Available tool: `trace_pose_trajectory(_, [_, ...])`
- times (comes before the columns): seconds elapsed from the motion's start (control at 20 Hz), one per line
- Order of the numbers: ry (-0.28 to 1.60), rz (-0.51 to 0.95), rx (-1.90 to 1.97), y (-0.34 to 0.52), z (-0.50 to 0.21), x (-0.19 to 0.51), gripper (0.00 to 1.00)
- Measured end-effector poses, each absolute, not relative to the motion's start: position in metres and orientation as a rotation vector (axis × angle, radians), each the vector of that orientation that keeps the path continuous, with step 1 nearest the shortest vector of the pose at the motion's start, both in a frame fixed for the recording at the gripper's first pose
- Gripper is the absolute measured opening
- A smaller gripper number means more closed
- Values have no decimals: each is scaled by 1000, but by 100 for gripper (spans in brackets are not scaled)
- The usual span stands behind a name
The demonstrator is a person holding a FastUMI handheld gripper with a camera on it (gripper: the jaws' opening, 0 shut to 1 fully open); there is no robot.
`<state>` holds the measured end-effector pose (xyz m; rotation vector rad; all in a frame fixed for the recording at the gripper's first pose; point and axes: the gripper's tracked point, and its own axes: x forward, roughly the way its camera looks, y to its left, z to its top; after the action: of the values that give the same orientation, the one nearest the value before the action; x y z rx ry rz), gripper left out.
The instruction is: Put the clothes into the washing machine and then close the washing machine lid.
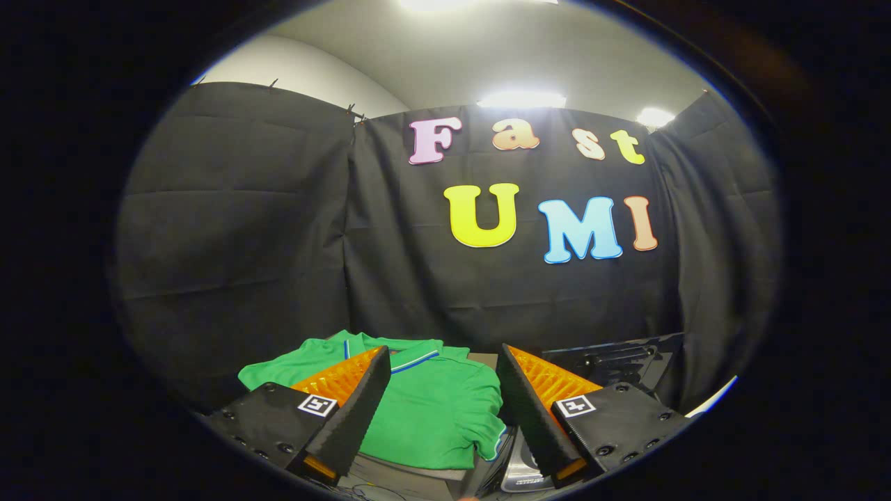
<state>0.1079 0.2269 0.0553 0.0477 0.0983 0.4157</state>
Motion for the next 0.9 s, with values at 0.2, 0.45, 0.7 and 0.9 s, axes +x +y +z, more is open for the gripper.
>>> trace_pose_trajectory(0.2, [155,467,54,257,49,111,98])
trace_pose_trajectory(0.45, [237,497,63,289,35,115,97])
trace_pose_trajectory(0.7, [321,522,116,323,20,123,96])
trace_pose_trajectory(0.9, [370,528,118,345,8,131,96])
